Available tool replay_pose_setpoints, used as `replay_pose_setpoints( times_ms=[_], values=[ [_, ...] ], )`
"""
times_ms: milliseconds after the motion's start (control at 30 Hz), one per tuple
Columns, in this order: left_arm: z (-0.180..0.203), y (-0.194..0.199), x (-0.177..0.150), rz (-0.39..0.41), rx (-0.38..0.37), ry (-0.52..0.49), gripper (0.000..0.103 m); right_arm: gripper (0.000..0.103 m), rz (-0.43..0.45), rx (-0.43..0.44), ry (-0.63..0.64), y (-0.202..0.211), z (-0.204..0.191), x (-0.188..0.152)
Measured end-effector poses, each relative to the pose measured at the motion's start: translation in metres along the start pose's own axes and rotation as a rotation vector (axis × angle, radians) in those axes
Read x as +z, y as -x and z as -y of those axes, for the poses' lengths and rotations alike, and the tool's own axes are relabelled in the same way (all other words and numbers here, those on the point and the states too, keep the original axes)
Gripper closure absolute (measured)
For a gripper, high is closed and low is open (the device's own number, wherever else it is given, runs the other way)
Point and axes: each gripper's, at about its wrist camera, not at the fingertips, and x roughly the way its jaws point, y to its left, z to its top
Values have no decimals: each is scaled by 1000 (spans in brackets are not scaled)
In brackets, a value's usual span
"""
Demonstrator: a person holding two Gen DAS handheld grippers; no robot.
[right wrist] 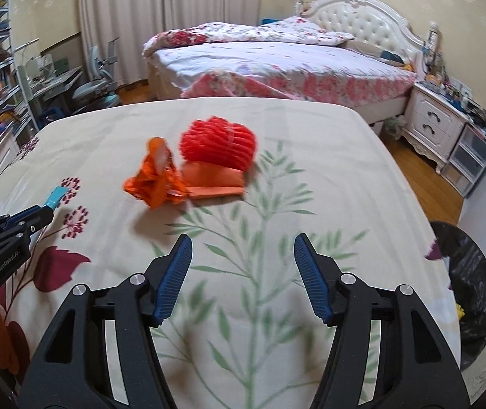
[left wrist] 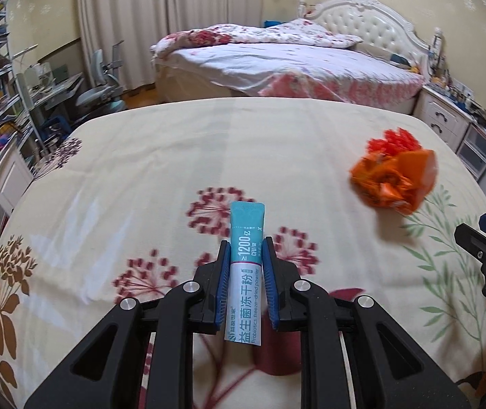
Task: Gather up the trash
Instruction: 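Move the right gripper to the orange plastic bag while the left gripper holds the teal packet, then grasp the orange plastic bag with the right gripper and lift it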
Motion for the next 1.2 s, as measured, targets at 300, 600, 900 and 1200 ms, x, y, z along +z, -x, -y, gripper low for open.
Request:
replay_pose_setpoints(
  times_ms=[300, 600, 900, 1200],
  values=[
    [-42, -10, 8, 3, 48, 35, 83, 37, 7, 39, 47, -20, -36, 23],
    [-56, -17, 12, -4, 37, 55, 83, 38, -9, 39, 48, -41, -50, 35],
    [-58, -16, 12, 1, 35, 60, 83, 72, -22, 57, 49, -44, -51, 34],
    [-51, -9, 9, 8, 26, 52, 83, 75, 7, 65, 57, -22, -50, 28]
  ],
)
